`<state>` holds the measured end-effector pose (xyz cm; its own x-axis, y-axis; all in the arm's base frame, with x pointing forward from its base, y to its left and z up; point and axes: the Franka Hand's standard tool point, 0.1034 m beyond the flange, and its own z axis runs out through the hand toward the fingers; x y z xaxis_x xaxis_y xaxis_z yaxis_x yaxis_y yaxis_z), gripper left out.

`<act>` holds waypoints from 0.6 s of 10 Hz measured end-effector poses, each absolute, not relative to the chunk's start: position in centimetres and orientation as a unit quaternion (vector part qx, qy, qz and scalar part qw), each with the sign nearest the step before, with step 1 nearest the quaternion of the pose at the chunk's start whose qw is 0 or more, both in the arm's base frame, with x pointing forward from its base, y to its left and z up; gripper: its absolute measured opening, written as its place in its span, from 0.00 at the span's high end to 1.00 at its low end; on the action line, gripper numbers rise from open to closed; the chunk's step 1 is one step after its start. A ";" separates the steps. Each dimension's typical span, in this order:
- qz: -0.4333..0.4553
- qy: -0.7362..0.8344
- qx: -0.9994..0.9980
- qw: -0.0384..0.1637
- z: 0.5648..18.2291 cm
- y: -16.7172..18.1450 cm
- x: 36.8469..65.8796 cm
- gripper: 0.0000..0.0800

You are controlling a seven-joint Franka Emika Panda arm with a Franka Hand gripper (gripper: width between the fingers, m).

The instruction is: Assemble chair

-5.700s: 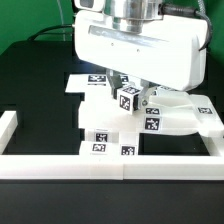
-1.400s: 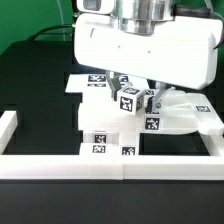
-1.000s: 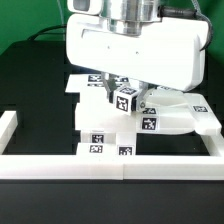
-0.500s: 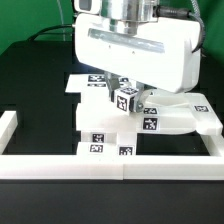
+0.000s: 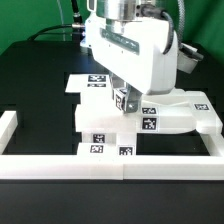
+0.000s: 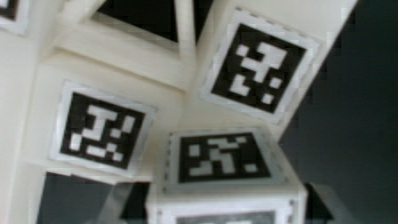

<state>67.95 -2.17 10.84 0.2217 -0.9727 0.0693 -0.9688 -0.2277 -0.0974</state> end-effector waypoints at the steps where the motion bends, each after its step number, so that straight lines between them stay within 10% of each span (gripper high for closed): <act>1: -0.054 0.658 -0.751 0.021 10.8 -2.2 67.9 0.64; 6: -0.048 0.750 -0.659 0.023 10.8 -2.1 67.6 0.64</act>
Offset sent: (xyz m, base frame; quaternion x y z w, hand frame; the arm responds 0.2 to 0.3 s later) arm 0.0000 0.0000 0.0000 0.0000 0.0000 0.1938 0.9810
